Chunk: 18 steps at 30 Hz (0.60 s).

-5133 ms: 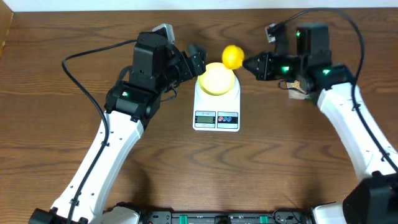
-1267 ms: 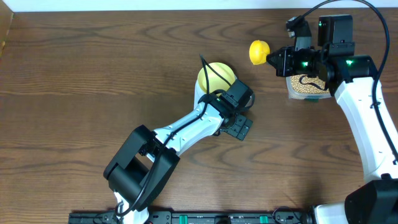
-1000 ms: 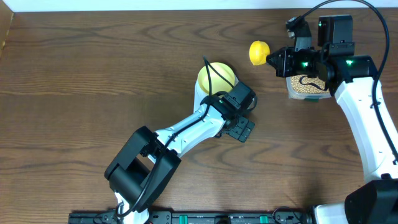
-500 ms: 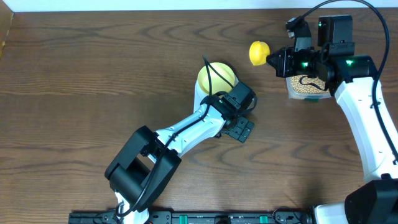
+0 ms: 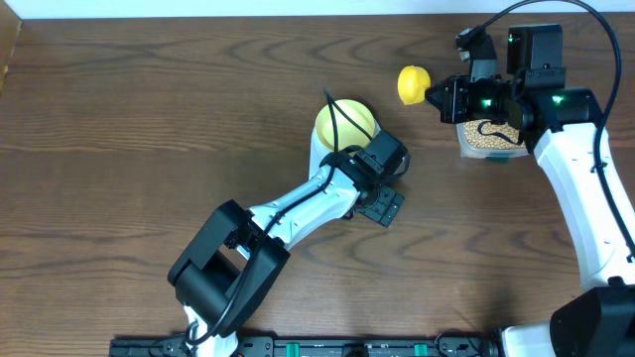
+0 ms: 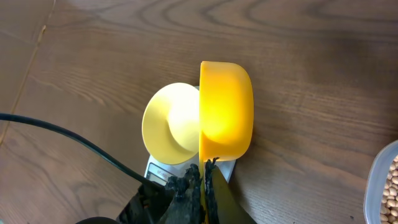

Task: Scoop item into bowl and weigh 50g on scale

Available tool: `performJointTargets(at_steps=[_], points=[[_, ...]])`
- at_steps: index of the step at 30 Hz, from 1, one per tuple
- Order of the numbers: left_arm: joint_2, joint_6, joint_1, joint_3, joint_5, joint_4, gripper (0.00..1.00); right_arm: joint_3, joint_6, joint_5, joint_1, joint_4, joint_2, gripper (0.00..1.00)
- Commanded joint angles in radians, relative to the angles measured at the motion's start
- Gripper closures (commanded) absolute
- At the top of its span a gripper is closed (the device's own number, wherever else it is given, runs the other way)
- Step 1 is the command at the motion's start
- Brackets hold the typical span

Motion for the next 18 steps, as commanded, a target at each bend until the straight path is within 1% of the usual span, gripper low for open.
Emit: performJointTargets(at_steps=[1,7,12,15,18], points=[[0.044,0.014,0.001,0.003,0.021,0.002,0.11,0.022,-0.014,-0.003,0.003,0.0,-0.005,0.99],[0.048,0.013,0.013,0.004,0.024,0.007,0.09,0.022,-0.014,-0.003,0.003,-0.003,-0.005,0.99],[0.041,-0.017,0.039,0.011,0.033,0.006,0.1,0.022,-0.014,-0.003,0.003,-0.006,-0.005,0.99],[0.016,-0.004,0.04,0.026,0.039,-0.013,0.1,0.022,-0.023,-0.003,0.003,-0.005,-0.005,0.99],[-0.047,0.002,0.039,0.029,0.042,-0.018,0.09,0.022,-0.026,-0.003,0.003,-0.005,-0.005,0.99]])
